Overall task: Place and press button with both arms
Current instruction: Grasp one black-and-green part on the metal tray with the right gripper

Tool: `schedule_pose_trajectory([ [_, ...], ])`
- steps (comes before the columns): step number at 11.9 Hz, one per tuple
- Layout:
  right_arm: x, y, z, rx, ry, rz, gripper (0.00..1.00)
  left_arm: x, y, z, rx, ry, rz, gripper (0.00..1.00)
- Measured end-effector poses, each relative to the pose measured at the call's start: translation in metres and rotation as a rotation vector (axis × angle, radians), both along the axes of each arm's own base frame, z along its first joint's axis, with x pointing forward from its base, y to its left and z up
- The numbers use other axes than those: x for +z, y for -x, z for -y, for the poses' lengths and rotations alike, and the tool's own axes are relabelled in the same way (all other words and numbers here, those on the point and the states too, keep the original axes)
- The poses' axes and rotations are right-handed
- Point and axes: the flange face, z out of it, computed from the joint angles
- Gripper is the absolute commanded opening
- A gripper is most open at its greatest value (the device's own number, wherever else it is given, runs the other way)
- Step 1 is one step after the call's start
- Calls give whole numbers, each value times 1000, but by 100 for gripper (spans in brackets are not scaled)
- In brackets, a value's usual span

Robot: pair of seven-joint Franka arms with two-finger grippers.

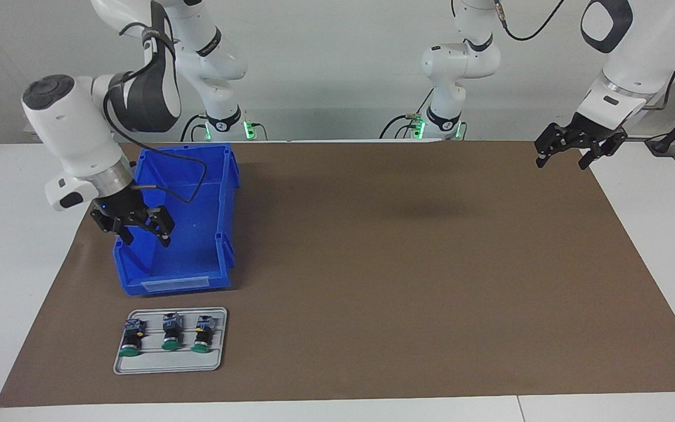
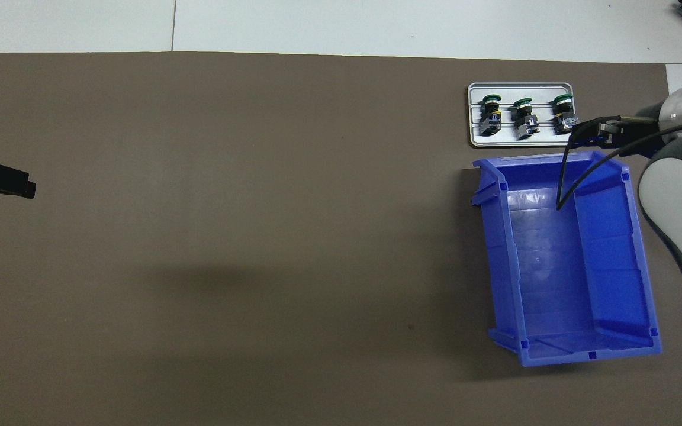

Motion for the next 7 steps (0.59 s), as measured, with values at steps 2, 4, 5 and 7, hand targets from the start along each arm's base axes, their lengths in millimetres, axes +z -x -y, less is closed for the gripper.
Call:
schedule_pose_trajectory([
  [2,-38,-22,5,19,41,57,69,0,0,0,0,0,0,100],
  [4,-77,-39,7,40,56,100,69,0,0,0,0,0,0,100],
  [5,-93,-44,8,63,57,110,69,0,0,0,0,0,0,100],
  [7,-121,-54,10,112,60,128,70,0,0,0,0,0,0,100],
])
